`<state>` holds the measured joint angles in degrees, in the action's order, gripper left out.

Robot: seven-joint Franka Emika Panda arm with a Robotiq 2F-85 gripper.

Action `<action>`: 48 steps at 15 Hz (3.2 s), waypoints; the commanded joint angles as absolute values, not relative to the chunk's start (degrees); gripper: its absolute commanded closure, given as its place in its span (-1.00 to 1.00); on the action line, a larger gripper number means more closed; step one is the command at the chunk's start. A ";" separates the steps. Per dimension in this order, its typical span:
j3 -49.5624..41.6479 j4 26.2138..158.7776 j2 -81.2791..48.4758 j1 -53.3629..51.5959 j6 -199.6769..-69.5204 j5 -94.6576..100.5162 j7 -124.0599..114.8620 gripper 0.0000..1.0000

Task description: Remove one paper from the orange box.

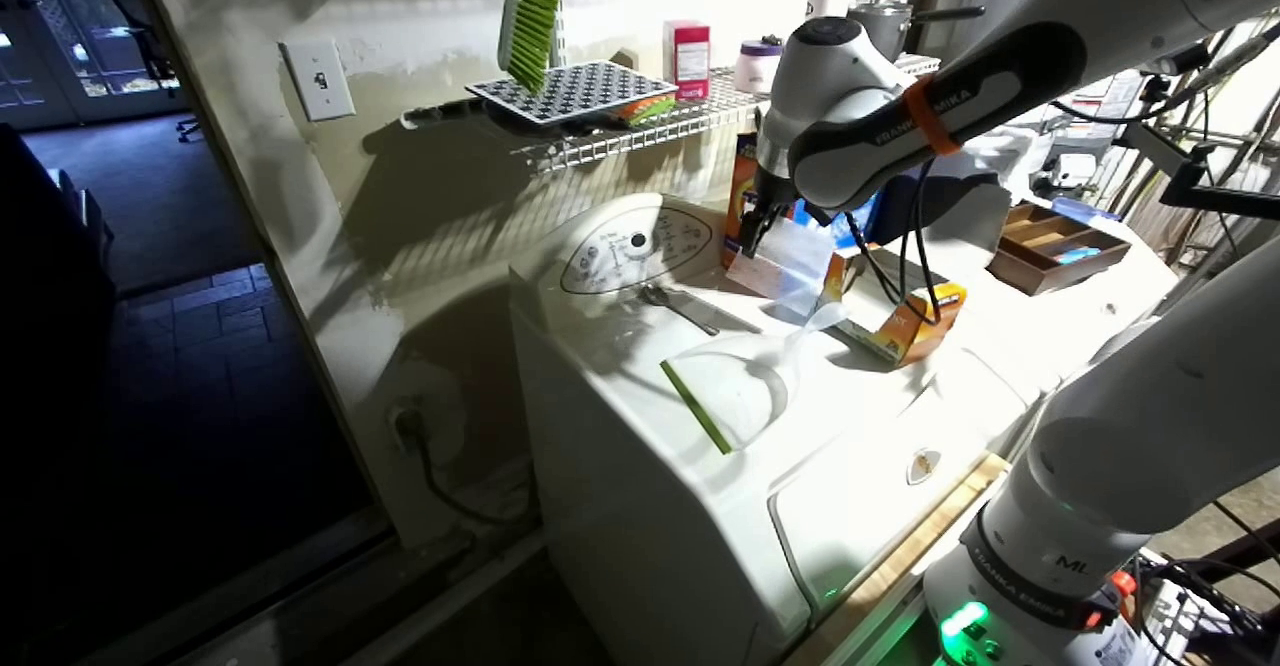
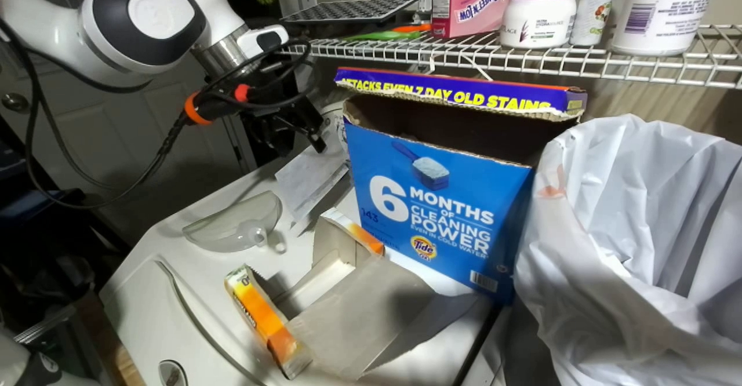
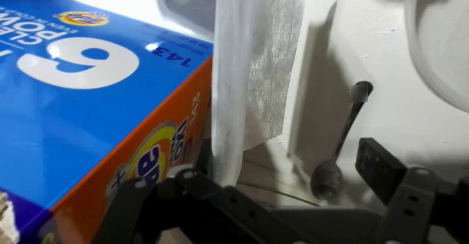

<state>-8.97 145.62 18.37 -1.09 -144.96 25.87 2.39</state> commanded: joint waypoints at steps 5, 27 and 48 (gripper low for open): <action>-13.22 136.34 17.79 -1.37 -117.37 1.42 22.43 -1.00; -14.75 116.17 6.78 5.74 -65.94 -14.05 26.25 -1.00; -5.74 133.22 6.76 4.59 -117.05 4.81 21.08 -1.00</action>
<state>-6.69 128.36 3.20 4.91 -111.19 0.51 23.79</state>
